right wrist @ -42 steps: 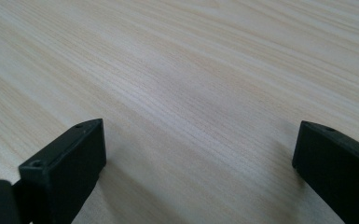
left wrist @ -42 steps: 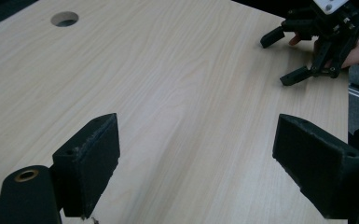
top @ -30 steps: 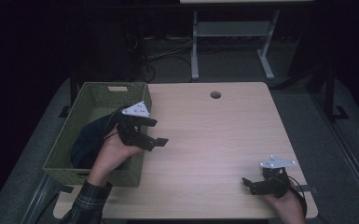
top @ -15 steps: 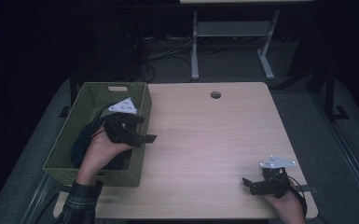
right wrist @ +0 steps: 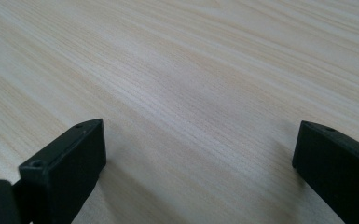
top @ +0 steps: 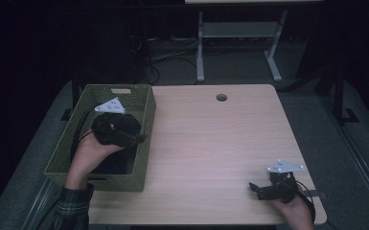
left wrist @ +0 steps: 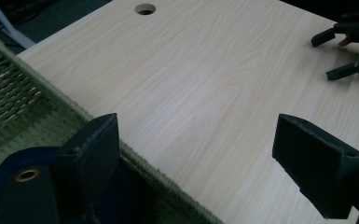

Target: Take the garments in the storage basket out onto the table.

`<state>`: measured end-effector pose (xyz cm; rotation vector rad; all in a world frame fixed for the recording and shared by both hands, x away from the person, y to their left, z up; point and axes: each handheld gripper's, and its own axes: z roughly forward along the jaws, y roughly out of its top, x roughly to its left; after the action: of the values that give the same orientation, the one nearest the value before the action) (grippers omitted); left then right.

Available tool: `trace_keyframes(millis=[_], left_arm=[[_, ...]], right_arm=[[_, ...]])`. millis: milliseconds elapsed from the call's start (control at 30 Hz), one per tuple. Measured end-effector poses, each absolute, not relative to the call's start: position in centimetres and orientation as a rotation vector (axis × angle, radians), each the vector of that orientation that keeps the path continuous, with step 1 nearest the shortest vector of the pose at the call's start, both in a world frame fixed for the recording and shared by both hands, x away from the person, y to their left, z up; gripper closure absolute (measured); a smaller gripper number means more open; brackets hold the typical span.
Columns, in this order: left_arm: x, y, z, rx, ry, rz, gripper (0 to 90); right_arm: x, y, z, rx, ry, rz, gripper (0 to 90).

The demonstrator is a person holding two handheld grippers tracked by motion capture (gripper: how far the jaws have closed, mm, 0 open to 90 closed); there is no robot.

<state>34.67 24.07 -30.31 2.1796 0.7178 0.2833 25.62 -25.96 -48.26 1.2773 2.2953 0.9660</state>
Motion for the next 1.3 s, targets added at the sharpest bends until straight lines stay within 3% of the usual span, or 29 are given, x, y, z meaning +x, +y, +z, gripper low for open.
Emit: trace_keyframes(millis=[1300], left_arm=[[35.3, 32.8, -29.2, 2.224, 0.937, 0.427, 14.6]], right_arm=[[25.6, -25.9, -48.3, 1.28, 2.293, 0.965, 2.4]])
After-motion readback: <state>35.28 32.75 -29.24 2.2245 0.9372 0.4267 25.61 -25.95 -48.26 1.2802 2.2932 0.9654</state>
